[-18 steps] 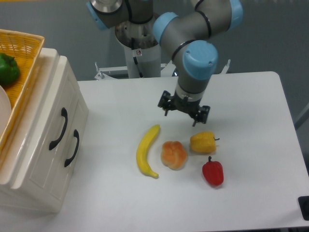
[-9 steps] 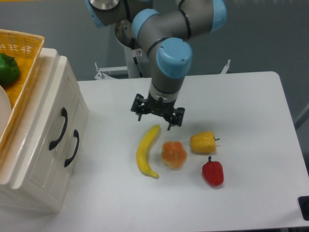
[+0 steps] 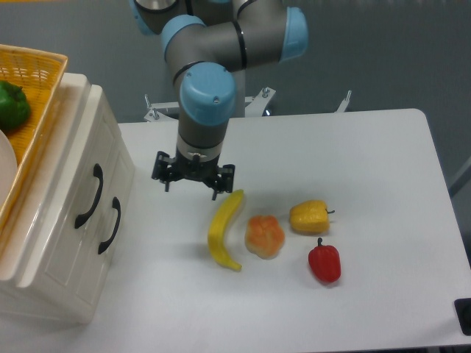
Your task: Slide open the top white drawer
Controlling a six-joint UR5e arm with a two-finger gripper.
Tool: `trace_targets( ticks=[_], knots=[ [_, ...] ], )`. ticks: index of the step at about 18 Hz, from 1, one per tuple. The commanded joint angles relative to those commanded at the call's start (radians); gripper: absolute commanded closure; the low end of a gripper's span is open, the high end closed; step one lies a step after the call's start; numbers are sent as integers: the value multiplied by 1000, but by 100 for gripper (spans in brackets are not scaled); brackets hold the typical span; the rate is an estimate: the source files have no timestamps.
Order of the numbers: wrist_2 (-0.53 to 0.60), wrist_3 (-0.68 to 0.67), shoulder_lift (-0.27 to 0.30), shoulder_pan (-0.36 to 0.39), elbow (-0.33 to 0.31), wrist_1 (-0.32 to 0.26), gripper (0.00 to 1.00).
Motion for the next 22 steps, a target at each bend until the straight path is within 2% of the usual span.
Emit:
trace_targets(
  ticks=[3,11,22],
  knots=[
    [-2,-5,3,-9,3,-2,0],
    [-97,-46,-9,-15,48,-14,0],
    [-149,-46,-31,-52,61,-9,0]
  ],
)
